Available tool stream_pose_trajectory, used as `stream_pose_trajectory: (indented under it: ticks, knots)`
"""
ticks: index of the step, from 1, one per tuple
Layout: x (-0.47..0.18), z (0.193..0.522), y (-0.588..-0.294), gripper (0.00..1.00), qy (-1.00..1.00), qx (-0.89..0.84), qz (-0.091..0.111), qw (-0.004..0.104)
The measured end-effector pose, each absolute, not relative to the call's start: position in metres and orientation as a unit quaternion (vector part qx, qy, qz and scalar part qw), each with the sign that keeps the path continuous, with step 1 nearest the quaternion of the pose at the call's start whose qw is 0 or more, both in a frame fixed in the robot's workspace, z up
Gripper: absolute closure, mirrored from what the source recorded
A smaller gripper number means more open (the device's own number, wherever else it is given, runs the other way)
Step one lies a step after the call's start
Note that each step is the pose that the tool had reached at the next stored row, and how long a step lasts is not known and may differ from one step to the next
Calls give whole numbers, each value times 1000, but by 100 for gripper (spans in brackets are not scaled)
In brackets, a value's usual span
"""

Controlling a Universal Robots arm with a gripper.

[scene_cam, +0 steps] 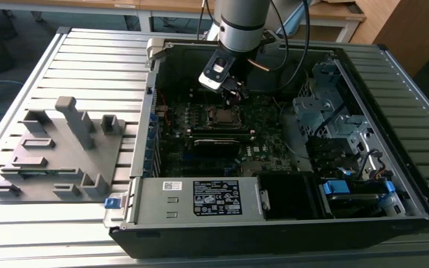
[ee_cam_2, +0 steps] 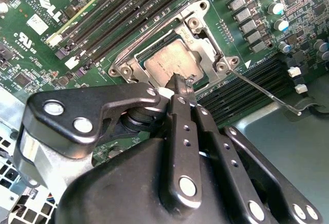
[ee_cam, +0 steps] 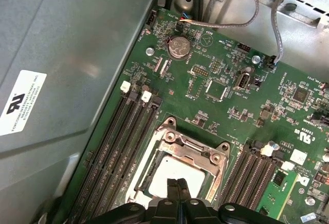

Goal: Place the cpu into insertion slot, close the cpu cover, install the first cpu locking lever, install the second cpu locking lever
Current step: 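Close the cpu cover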

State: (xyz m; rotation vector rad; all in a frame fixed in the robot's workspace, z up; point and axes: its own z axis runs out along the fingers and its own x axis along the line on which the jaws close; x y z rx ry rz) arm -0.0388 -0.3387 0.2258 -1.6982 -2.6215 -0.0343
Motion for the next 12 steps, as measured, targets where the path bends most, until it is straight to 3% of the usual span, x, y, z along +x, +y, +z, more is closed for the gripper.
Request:
stream_pose_trajectory:
  ticks: [12]
  knots:
    - [-39, 226, -339, 90, -854, -520, -11, 9]
